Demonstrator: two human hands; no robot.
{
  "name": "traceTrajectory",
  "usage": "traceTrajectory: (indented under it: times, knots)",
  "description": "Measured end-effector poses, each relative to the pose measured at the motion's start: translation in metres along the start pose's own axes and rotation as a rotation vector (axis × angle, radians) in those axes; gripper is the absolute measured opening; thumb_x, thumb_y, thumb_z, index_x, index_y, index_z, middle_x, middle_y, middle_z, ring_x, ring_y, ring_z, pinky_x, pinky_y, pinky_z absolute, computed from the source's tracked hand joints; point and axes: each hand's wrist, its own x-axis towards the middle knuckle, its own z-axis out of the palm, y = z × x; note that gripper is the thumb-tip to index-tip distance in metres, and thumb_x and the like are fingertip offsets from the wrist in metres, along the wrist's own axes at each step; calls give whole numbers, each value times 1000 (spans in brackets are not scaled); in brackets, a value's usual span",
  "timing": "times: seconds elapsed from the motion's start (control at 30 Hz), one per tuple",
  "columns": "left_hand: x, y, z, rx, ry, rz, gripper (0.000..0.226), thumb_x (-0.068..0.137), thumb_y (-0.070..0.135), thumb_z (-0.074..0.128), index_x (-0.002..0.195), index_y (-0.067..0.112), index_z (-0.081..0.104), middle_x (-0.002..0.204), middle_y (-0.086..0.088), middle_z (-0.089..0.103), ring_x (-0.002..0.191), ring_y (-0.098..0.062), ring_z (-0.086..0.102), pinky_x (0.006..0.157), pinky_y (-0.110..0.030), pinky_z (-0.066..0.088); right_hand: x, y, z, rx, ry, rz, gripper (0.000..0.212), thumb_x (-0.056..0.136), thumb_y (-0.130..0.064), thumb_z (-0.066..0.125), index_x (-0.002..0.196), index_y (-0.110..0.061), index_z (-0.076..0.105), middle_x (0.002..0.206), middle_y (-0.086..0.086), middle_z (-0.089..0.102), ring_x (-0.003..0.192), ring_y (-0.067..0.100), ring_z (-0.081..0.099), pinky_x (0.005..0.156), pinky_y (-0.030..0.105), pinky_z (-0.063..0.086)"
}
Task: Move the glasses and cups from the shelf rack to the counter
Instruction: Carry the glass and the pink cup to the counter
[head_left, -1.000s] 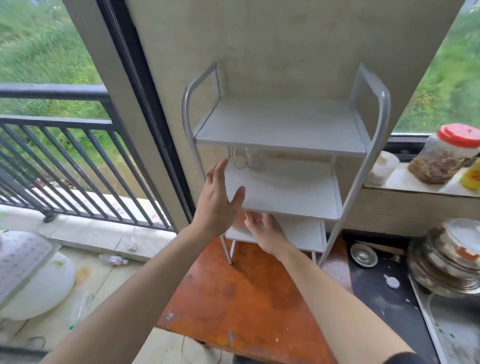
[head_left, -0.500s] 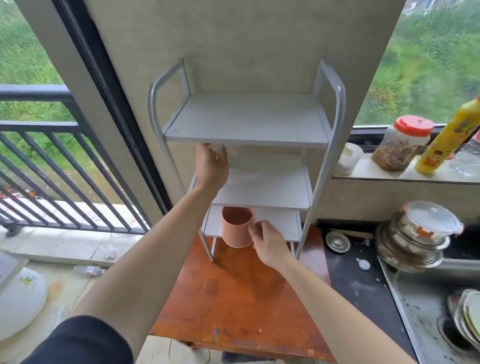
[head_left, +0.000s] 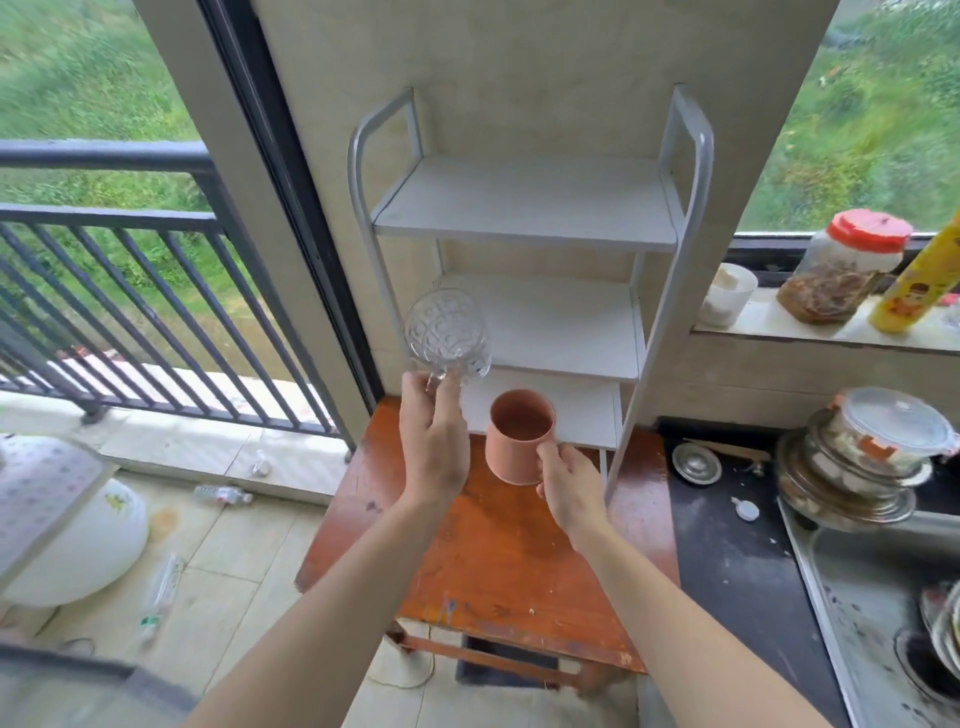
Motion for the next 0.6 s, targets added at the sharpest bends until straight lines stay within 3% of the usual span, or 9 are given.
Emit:
traceTrajectory:
  times: [0.17,0.27,0.37,0.5,0.6]
  knots:
    - [-48,-38,-19,21,91,-45,21,96,23,51,77,14,47,57,12,48,51,-2,43,48,-14,37,-42,25,3,120,92,19,31,99,-45,46,72,-33,58,72,-6,63,77,17,61,69,30,43]
    - [-67,-62,-23,56,82,-133,25,93,29,50,74,13,46,64,0,48,60,-12,45,56,-28,39,-61,37,-2,170,147,68,39,99,-40,46,64,-26,54,66,-4,59,72,18,57,64,28,41]
    - [-84,-85,-19,66,17,-234,34,87,38,49,74,7,45,69,-7,44,66,-22,42,59,-39,37,-80,54,-13,177,232,97,39,93,-47,43,63,-24,54,69,-5,61,74,15,57,65,26,41]
    - [-114,-112,7,76,-146,-282,43,90,41,49,78,0,46,64,-1,44,59,-11,42,51,-22,39,-106,86,-46,154,418,173,42,85,-52,40,62,-20,53,61,-8,58,69,14,56,61,27,38]
    - [-141,-115,38,106,-316,-270,42,97,34,46,79,-3,45,68,-9,45,59,-10,40,52,-24,37,-129,106,-80,189,600,238,41,85,-53,41,63,-20,55,67,-4,62,72,18,58,62,32,40]
